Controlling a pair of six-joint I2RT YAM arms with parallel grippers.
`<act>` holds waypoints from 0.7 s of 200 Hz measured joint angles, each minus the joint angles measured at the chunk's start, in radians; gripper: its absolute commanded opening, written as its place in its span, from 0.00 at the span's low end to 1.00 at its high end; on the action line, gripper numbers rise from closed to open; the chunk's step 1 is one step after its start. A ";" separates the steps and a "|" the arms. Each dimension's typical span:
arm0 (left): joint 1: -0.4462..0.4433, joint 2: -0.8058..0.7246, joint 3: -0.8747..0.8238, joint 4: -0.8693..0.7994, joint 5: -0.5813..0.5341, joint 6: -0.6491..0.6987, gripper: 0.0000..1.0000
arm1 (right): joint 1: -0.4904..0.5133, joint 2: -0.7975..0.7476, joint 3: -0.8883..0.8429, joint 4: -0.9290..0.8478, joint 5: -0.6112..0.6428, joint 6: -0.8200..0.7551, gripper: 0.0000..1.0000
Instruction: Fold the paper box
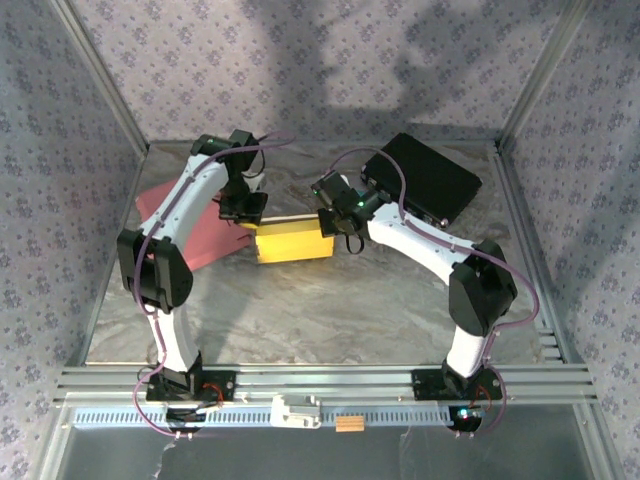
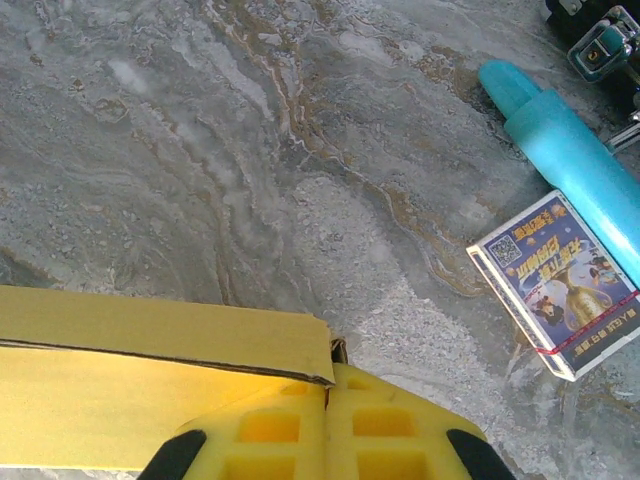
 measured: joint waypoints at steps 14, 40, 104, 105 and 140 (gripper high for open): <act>0.000 0.000 0.001 -0.013 0.008 -0.008 0.00 | 0.001 0.008 0.013 -0.010 0.003 0.003 0.00; 0.000 0.000 0.001 -0.028 0.026 -0.024 0.00 | 0.004 0.026 0.035 -0.023 0.019 0.011 0.00; 0.002 0.000 0.000 -0.040 0.056 -0.070 0.00 | 0.023 0.041 0.061 -0.063 0.064 0.030 0.00; 0.002 0.000 0.000 -0.040 0.056 -0.071 0.00 | 0.023 0.041 0.061 -0.063 0.064 0.030 0.00; -0.003 -0.005 -0.051 -0.024 0.053 -0.076 0.00 | 0.024 0.040 0.061 -0.066 0.060 0.045 0.00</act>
